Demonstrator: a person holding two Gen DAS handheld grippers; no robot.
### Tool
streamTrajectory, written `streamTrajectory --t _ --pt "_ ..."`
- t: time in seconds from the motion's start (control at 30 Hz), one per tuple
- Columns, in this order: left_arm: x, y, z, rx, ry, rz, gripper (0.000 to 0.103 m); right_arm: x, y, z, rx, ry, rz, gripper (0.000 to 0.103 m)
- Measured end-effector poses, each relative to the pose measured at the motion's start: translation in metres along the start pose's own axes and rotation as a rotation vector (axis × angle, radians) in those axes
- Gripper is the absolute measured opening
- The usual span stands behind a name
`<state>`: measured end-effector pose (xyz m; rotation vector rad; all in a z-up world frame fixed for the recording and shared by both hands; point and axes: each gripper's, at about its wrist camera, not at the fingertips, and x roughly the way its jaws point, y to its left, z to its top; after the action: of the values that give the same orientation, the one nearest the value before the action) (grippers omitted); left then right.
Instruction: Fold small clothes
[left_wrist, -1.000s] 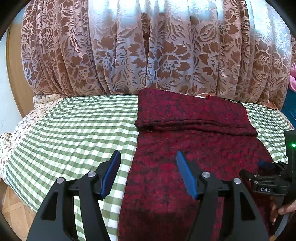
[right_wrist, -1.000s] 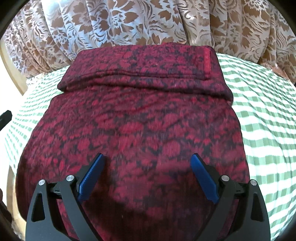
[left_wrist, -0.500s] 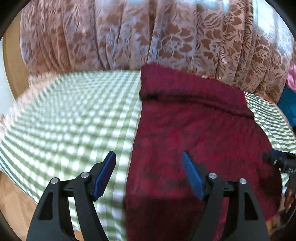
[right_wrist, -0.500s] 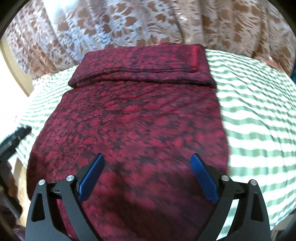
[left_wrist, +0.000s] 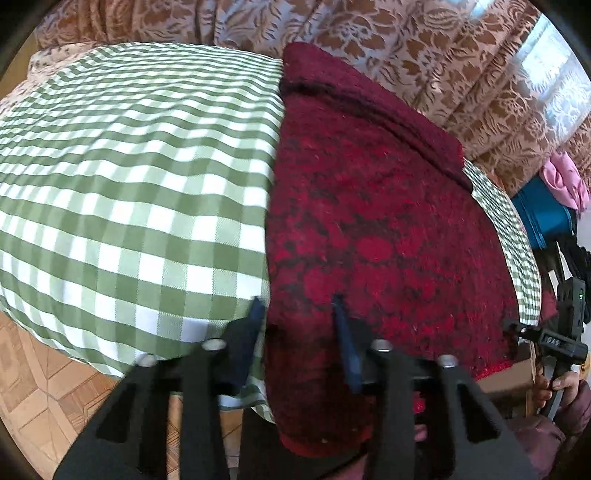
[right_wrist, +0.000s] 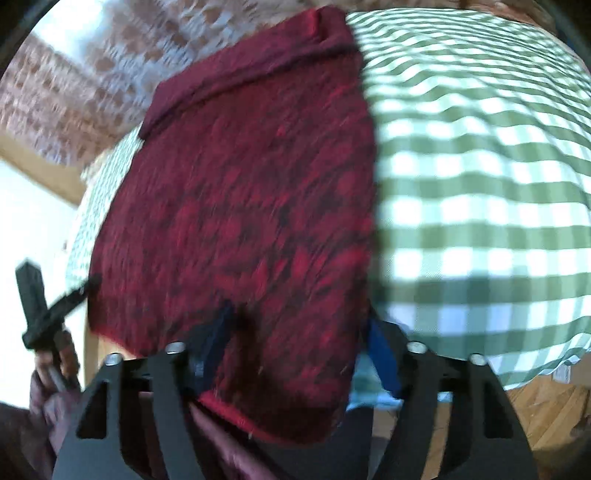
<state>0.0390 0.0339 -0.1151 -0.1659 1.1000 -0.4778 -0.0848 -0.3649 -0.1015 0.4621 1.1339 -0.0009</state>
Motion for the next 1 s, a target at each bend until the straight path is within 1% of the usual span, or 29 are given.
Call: streamTrajectory --t 0.03,0.07,0.1,0.13,0.17,0.2,0.23,0.3,0.33,0.43,0.5,0.57,0.67,0.7,0.73,0.77,0.8,0.83,0.87,0.9,0.93,0.97,1.0 --pt "-0.001 -0.004 0.000 0.022 -0.001 -0.004 0.014 0.001 0.003 -0.002 -0.019 0.006 -0.003 0.049" --pt "-0.007 -0.007 0.000 0.040 -0.012 -0.010 0.013 0.002 0.005 -0.002 -0.026 0.015 0.002 0.035" --pt "-0.012 -0.009 0.002 0.055 -0.025 -0.014 0.012 0.001 0.006 0.000 -0.017 0.021 0.017 0.026" --pt "-0.020 -0.012 0.005 0.062 -0.038 -0.040 0.012 -0.003 0.007 0.003 -0.005 0.018 0.041 0.024" --pt "-0.027 -0.013 0.009 0.057 -0.050 -0.068 0.011 -0.010 0.009 0.007 0.000 0.003 0.091 0.022" --pt "-0.033 -0.013 0.014 0.048 -0.062 -0.096 0.011 -0.015 0.011 0.011 -0.001 -0.011 0.120 0.022" --pt "-0.041 -0.011 0.023 0.025 -0.080 -0.148 0.011 -0.024 0.015 0.017 0.001 -0.037 0.172 0.022" --pt "-0.050 -0.011 0.038 -0.002 -0.113 -0.210 0.011 -0.036 0.020 0.029 0.017 -0.085 0.255 0.022" --pt "-0.052 -0.011 0.045 -0.008 -0.126 -0.228 0.011 -0.042 0.023 0.038 0.022 -0.117 0.291 0.022" --pt "-0.049 -0.015 0.076 -0.033 -0.155 -0.274 0.011 -0.046 0.028 0.064 0.042 -0.181 0.357 0.022" --pt "-0.041 -0.016 0.101 -0.054 -0.163 -0.283 0.011 -0.042 0.026 0.081 0.065 -0.207 0.364 0.022" --pt "-0.030 -0.015 0.120 -0.077 -0.164 -0.284 0.011 -0.033 0.021 0.103 0.094 -0.228 0.352 0.022" --pt "-0.006 -0.015 0.156 -0.124 -0.140 -0.278 0.011 -0.019 0.005 0.133 0.161 -0.243 0.333 0.021" --pt "0.005 -0.015 0.167 -0.141 -0.120 -0.284 0.012 -0.014 0.002 0.142 0.183 -0.243 0.331 0.021" --pt "0.011 -0.014 0.173 -0.153 -0.107 -0.287 0.016 -0.007 -0.005 0.154 0.213 -0.234 0.327 0.021" --pt "0.020 -0.013 0.181 -0.174 -0.095 -0.273 0.017 0.001 -0.009 0.163 0.244 -0.224 0.317 0.021" --pt "0.029 -0.014 0.190 -0.185 -0.078 -0.277 0.021 0.007 -0.012 0.170 0.259 -0.217 0.309 0.021" --pt "0.035 -0.014 0.195 -0.193 -0.065 -0.288 0.030 0.009 -0.018 0.172 0.264 -0.216 0.300 0.022" --pt "0.039 -0.014 0.200 -0.209 -0.063 -0.291 0.042 0.014 -0.019 0.177 0.273 -0.214 0.291 0.025" --pt "0.041 -0.011 0.206 -0.231 -0.069 -0.296 0.048 0.019 -0.021 0.183 0.287 -0.202 0.297 0.030" --pt "0.042 -0.009 0.210 -0.252 -0.079 -0.302 0.062 0.021 -0.025 0.184 0.299 -0.197 0.310 0.034" --pt "0.042 -0.004 0.213 -0.281 -0.100 -0.303 0.074 0.023 -0.027 0.187 0.311 -0.197 0.324 0.043" --pt "0.039 0.002 0.216 -0.310 -0.122 -0.311 0.076 0.024 -0.029 0.190 0.319 -0.198 0.340 0.053"
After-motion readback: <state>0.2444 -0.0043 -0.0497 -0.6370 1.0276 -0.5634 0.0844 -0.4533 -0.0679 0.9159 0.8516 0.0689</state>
